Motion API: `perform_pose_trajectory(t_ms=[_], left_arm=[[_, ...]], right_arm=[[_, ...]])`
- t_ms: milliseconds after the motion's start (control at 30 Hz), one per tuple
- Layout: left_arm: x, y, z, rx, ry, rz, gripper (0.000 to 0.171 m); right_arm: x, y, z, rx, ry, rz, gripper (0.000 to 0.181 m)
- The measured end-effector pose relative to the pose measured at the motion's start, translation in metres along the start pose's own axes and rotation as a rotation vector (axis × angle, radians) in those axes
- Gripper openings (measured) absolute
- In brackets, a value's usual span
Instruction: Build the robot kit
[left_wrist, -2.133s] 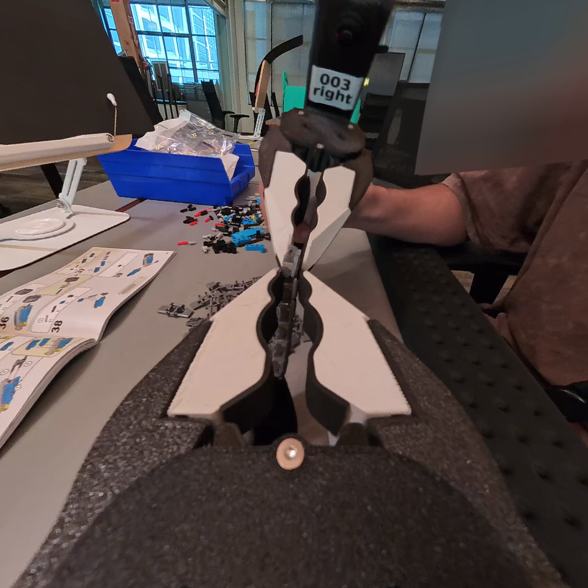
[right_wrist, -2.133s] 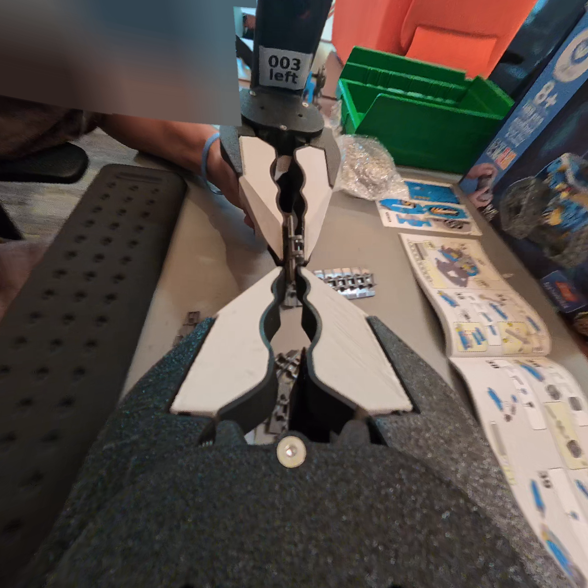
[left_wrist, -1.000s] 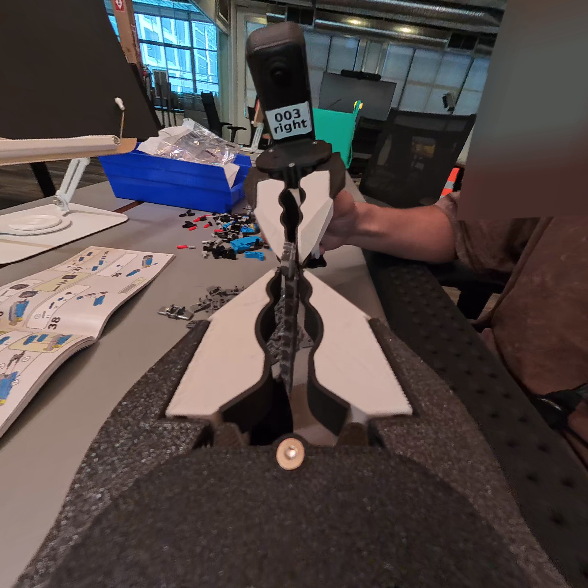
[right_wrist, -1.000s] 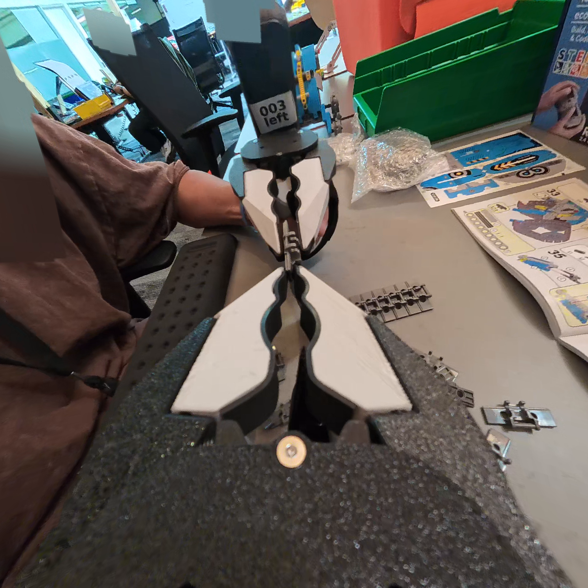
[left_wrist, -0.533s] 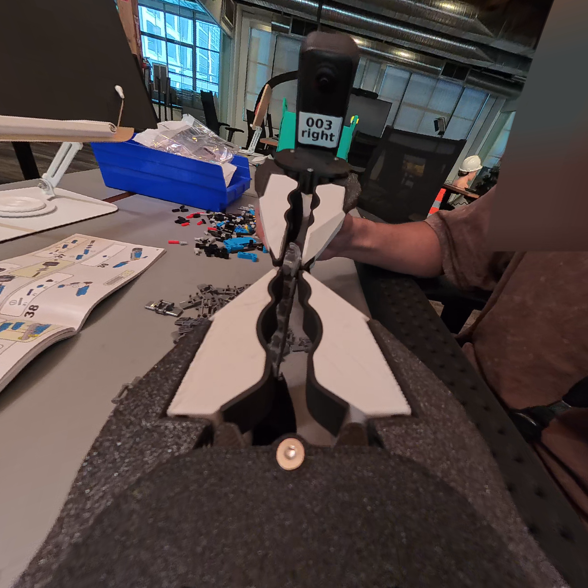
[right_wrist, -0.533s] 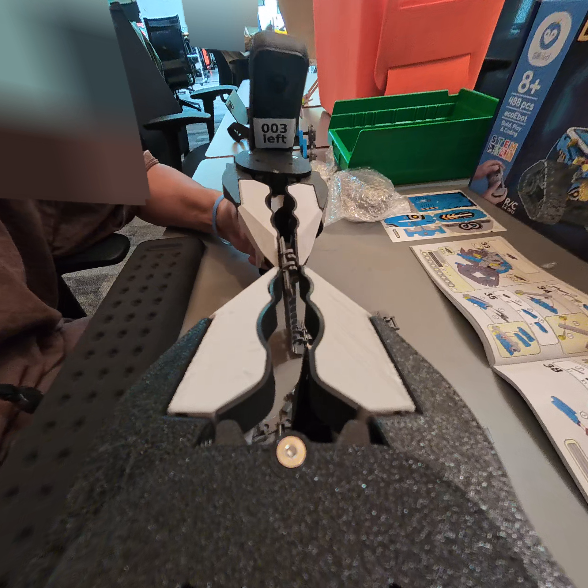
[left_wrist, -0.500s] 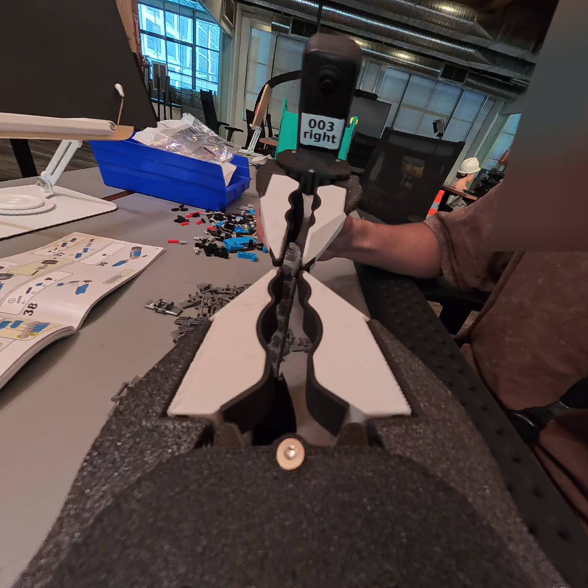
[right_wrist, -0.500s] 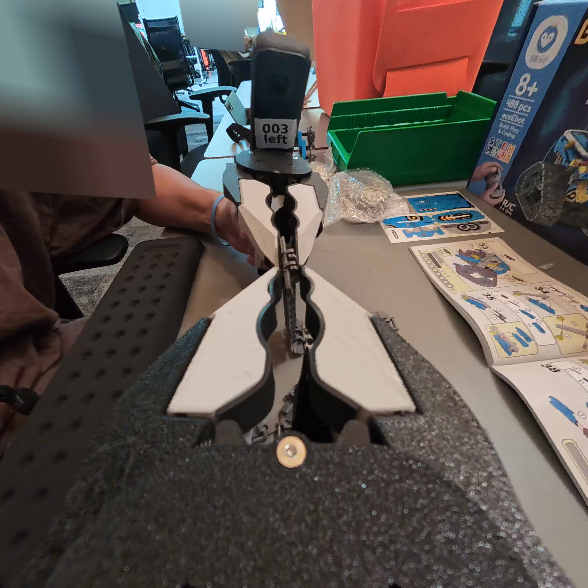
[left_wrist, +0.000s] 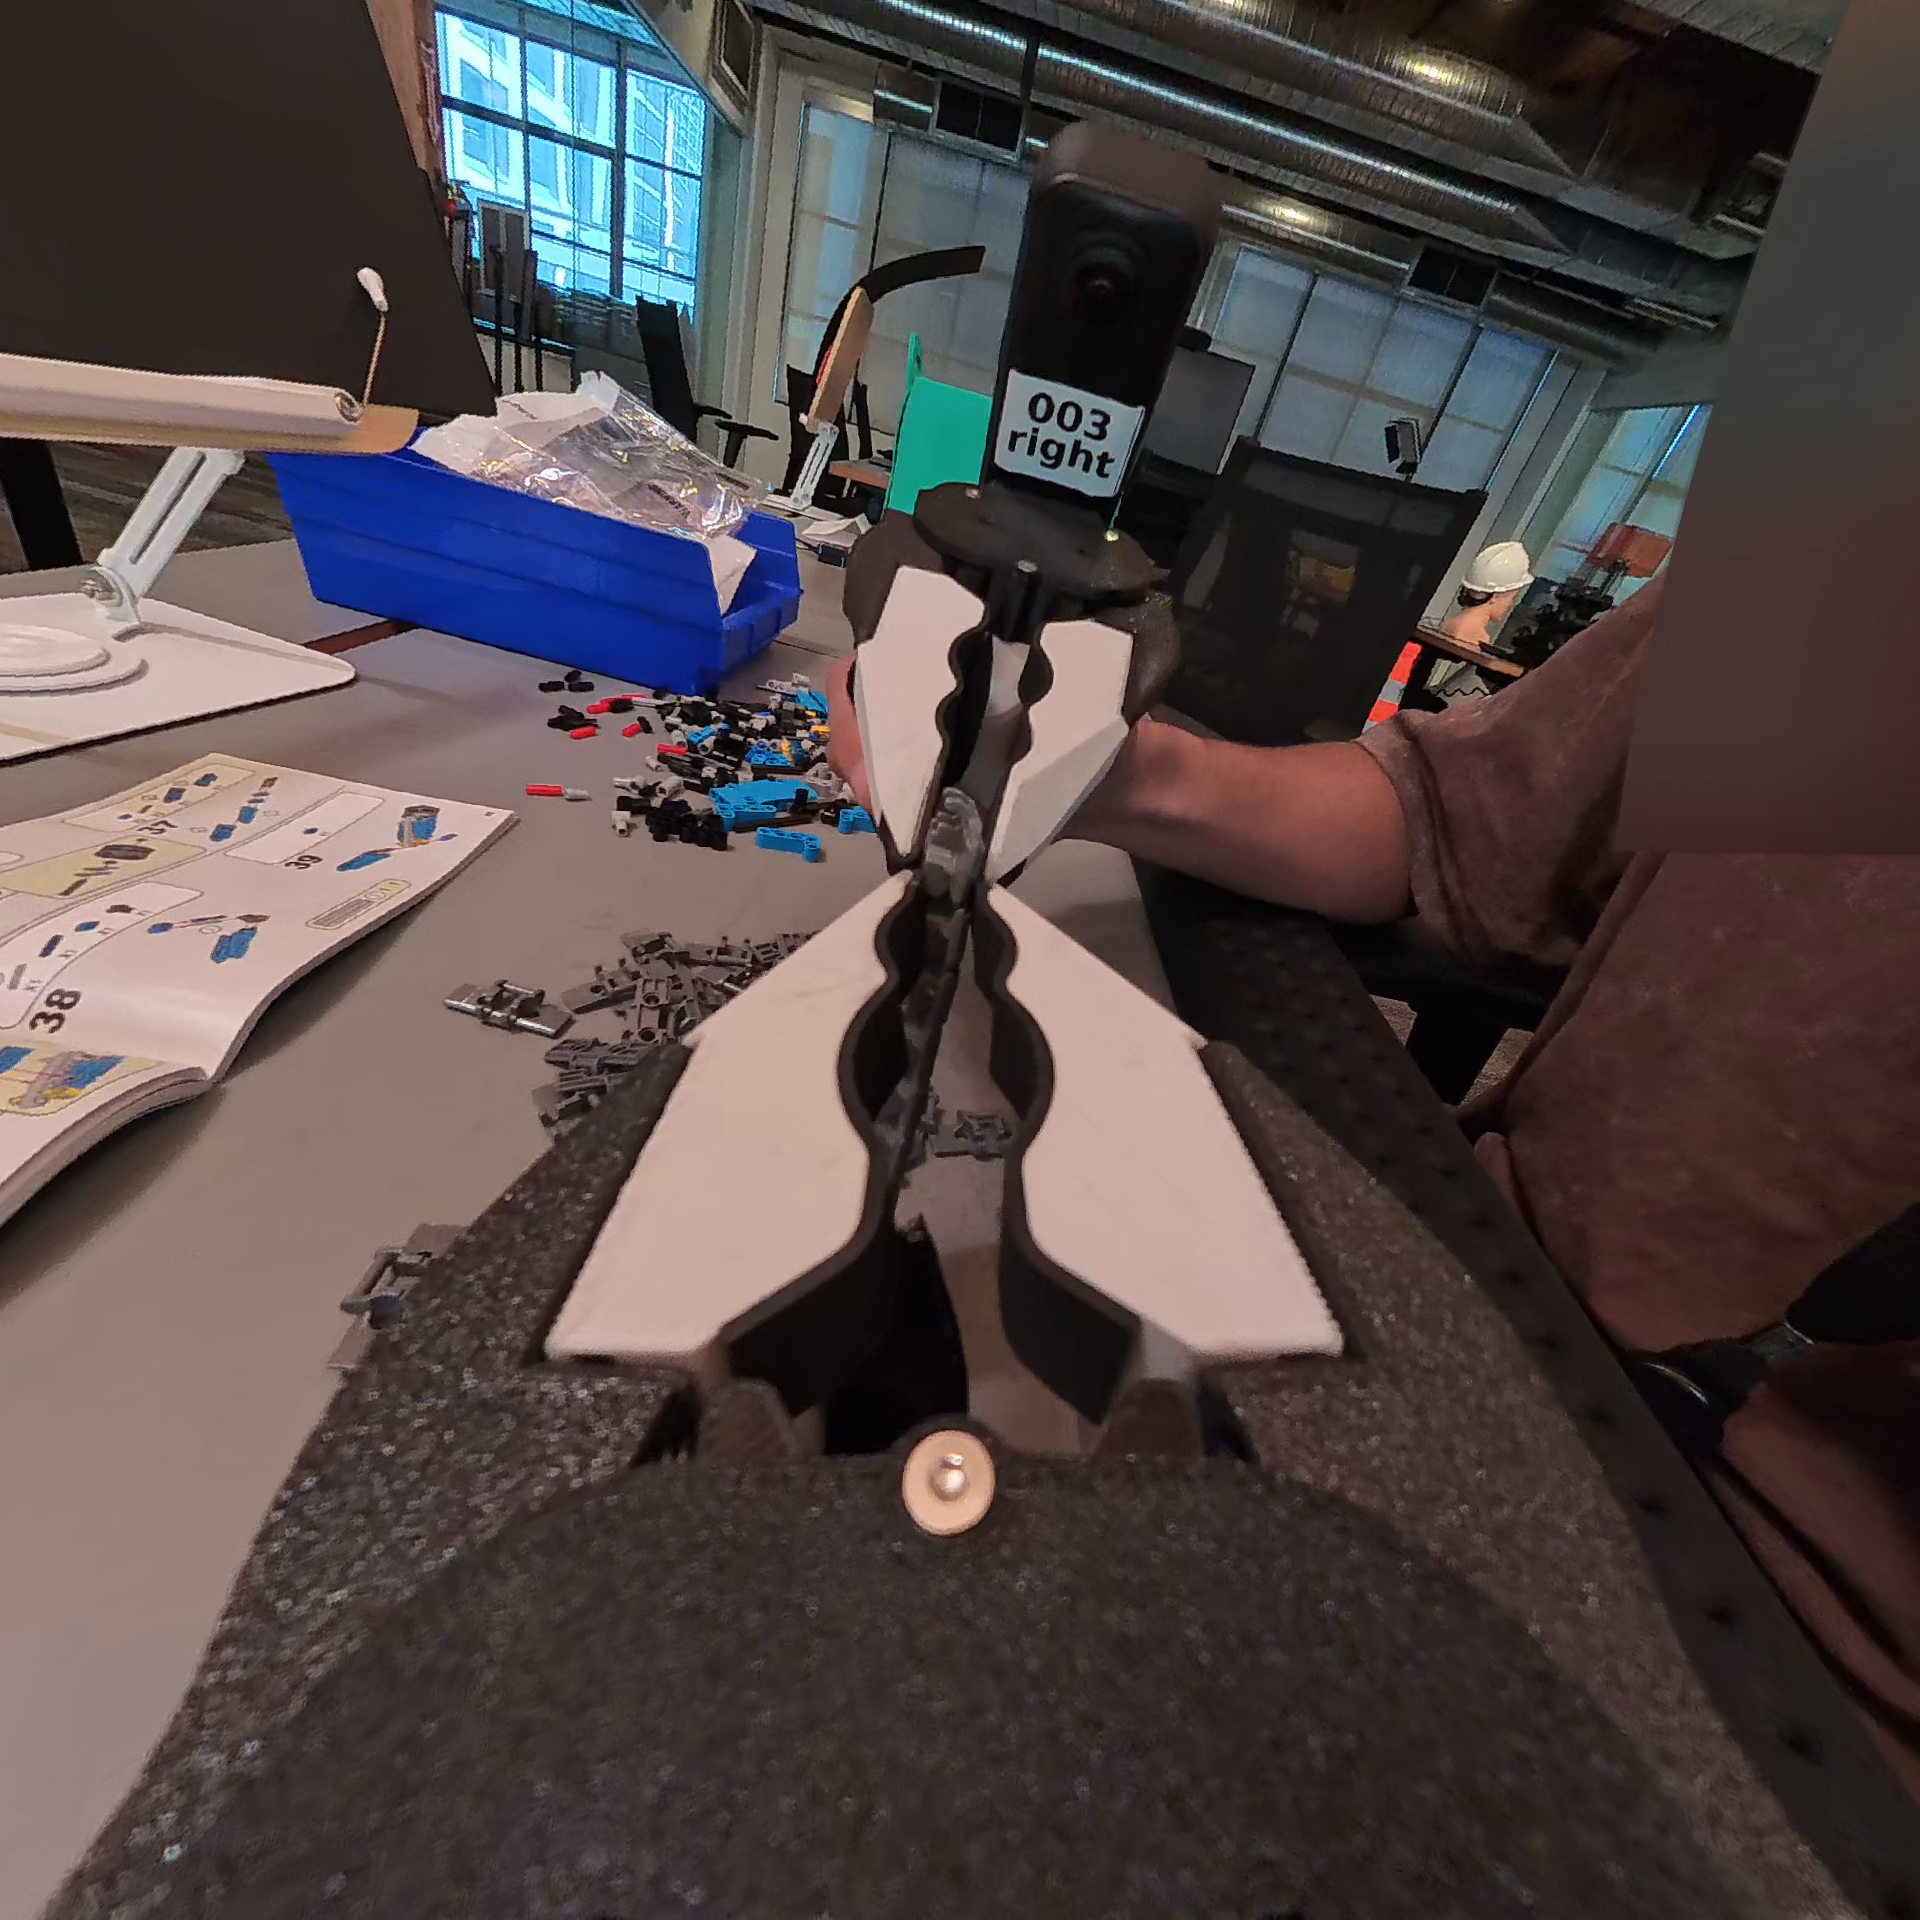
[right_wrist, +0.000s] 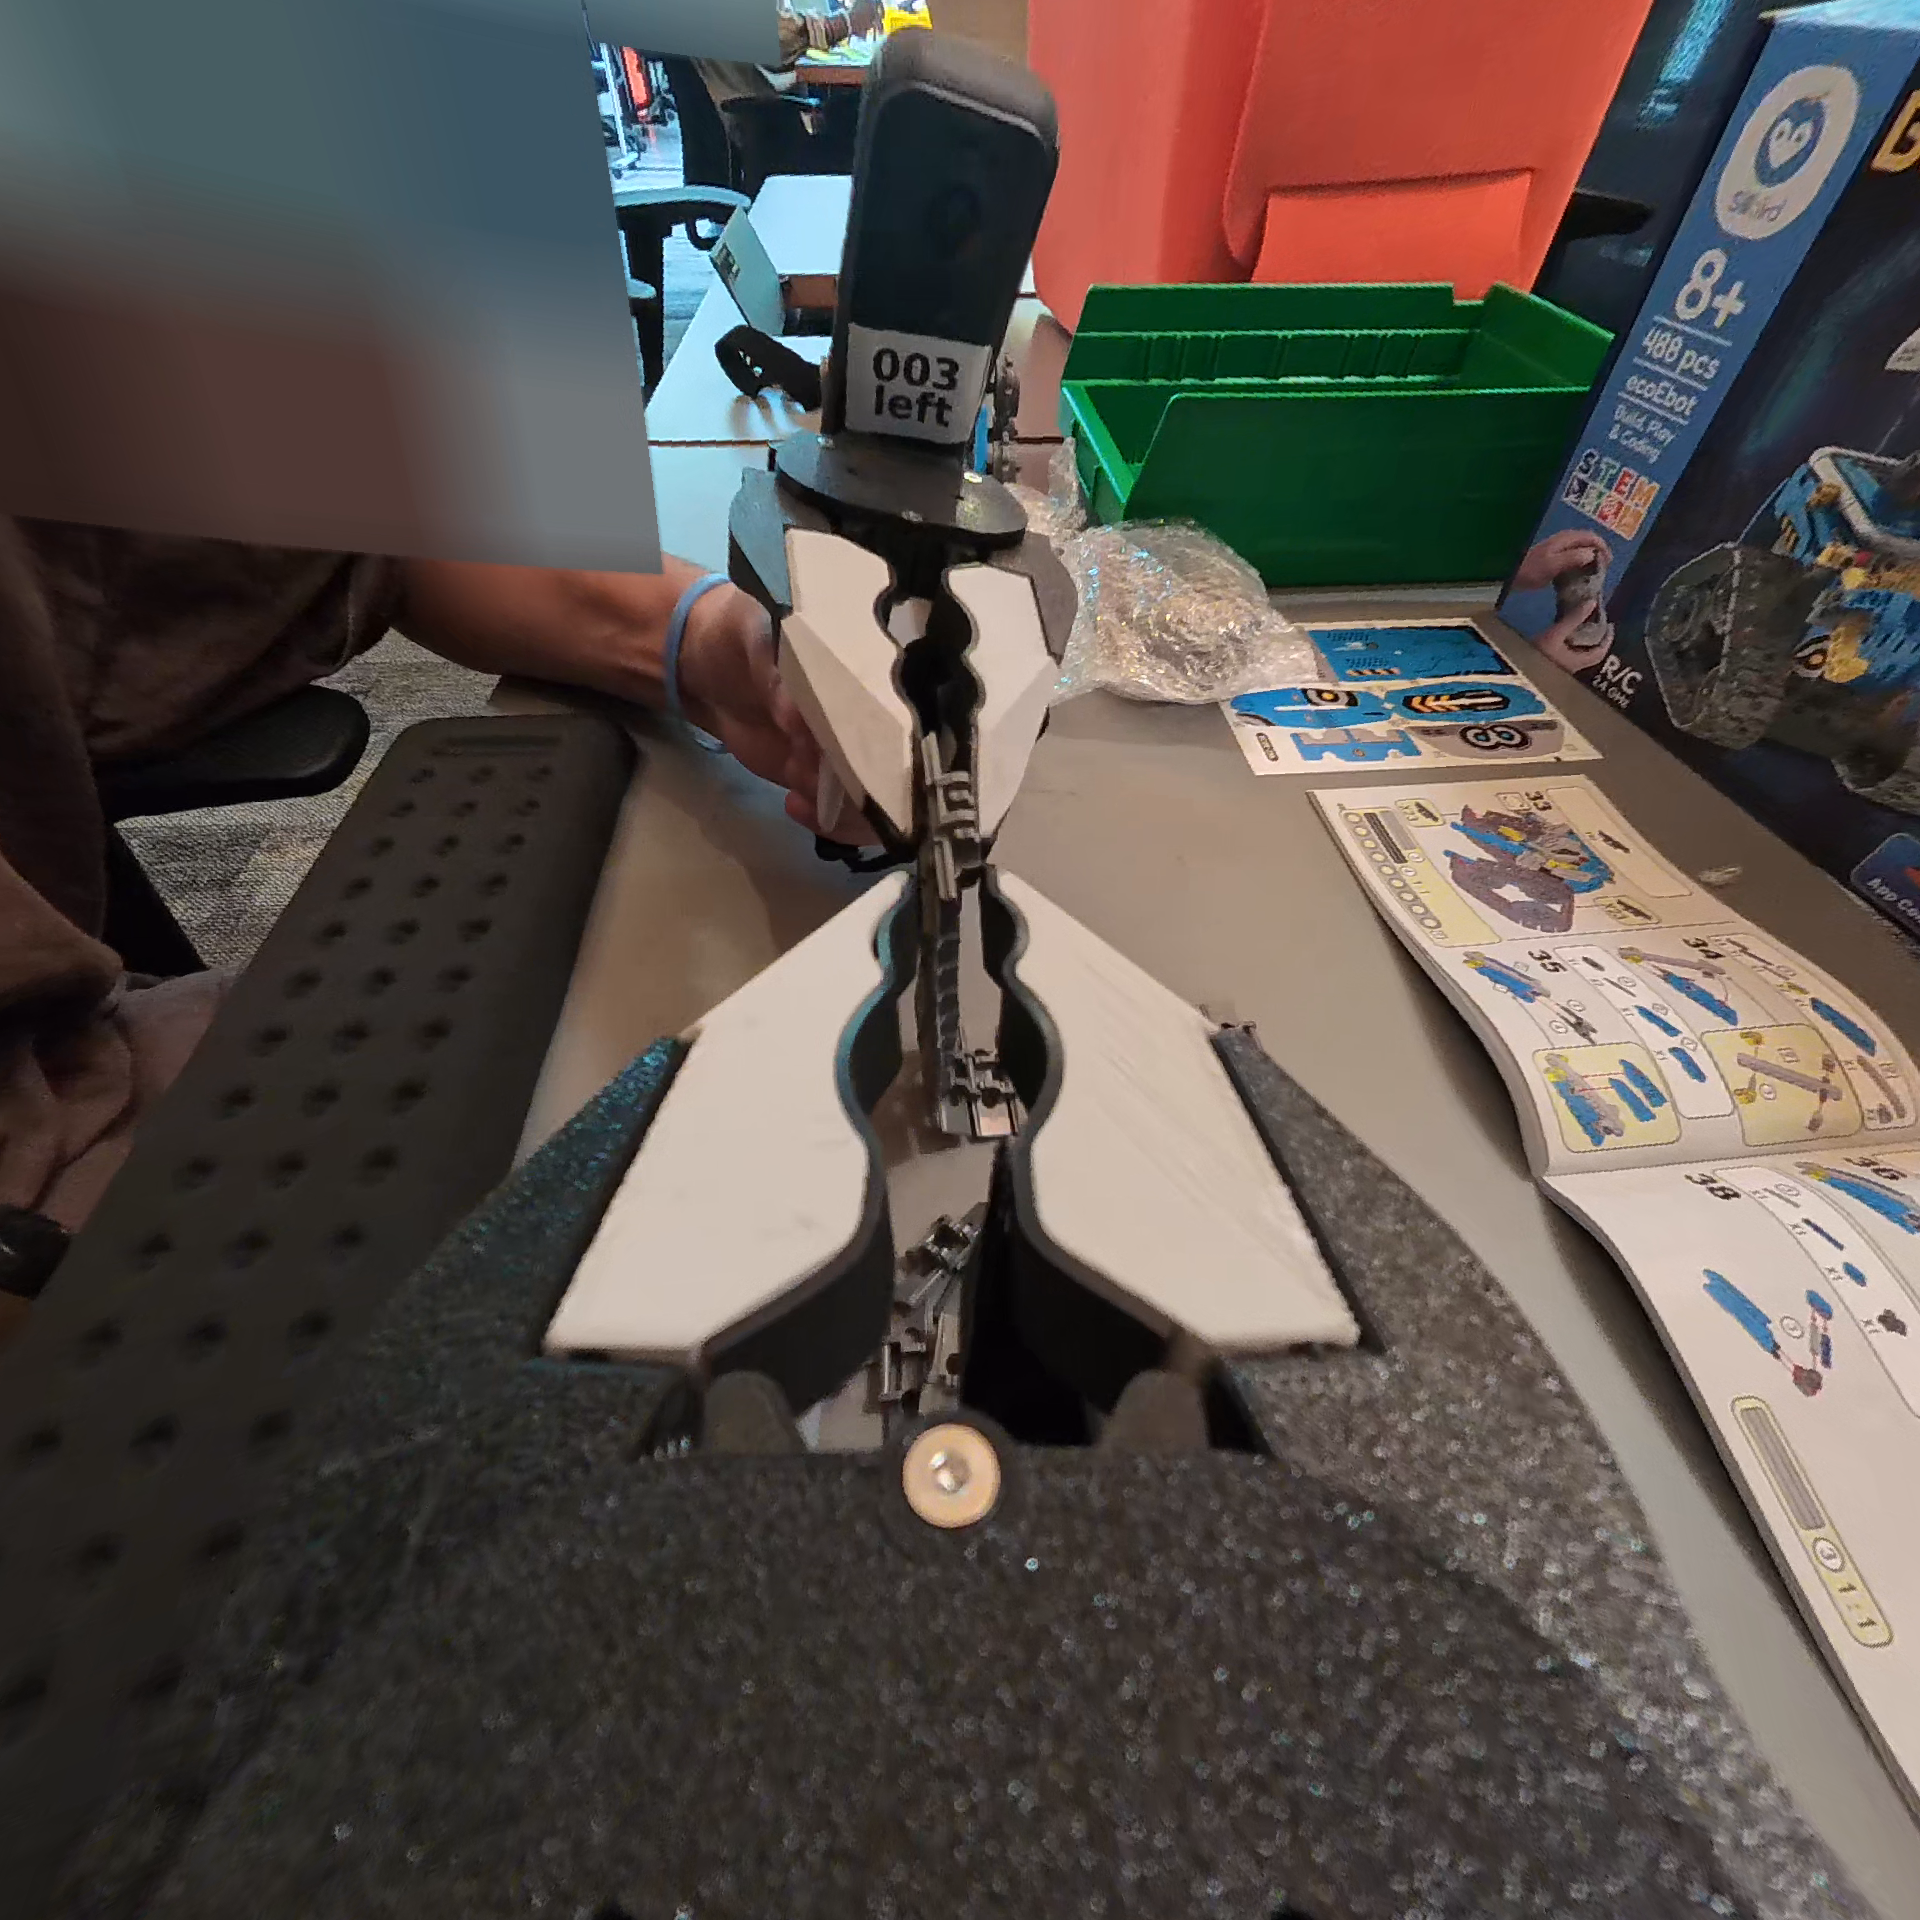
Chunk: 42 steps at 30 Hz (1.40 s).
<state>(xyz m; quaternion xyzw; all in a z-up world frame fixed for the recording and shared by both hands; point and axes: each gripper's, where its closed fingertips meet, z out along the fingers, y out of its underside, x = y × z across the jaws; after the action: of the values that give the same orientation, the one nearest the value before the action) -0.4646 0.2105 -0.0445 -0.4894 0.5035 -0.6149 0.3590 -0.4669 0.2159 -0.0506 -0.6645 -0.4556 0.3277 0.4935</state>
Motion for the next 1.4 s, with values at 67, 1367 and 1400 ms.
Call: perform_pose_trajectory(t_ms=[67, 1367, 1400], left_arm=[[0.001, 0.001, 0.001, -0.005, 0.001, 0.004, 0.007], [-0.002, -0.003, -0.001, 0.034, 0.0, -0.013, 0.007], [-0.004, -0.001, -0.002, 0.013, -0.009, -0.001, 0.007]], right_arm=[[-0.001, -0.001, 0.001, 0.01, -0.003, 0.003, 0.011], [0.001, -0.003, 0.0, 0.076, -0.146, 0.306, 0.008], [0.002, -0.001, 0.0, 0.07, -0.144, 0.315, 0.008]])
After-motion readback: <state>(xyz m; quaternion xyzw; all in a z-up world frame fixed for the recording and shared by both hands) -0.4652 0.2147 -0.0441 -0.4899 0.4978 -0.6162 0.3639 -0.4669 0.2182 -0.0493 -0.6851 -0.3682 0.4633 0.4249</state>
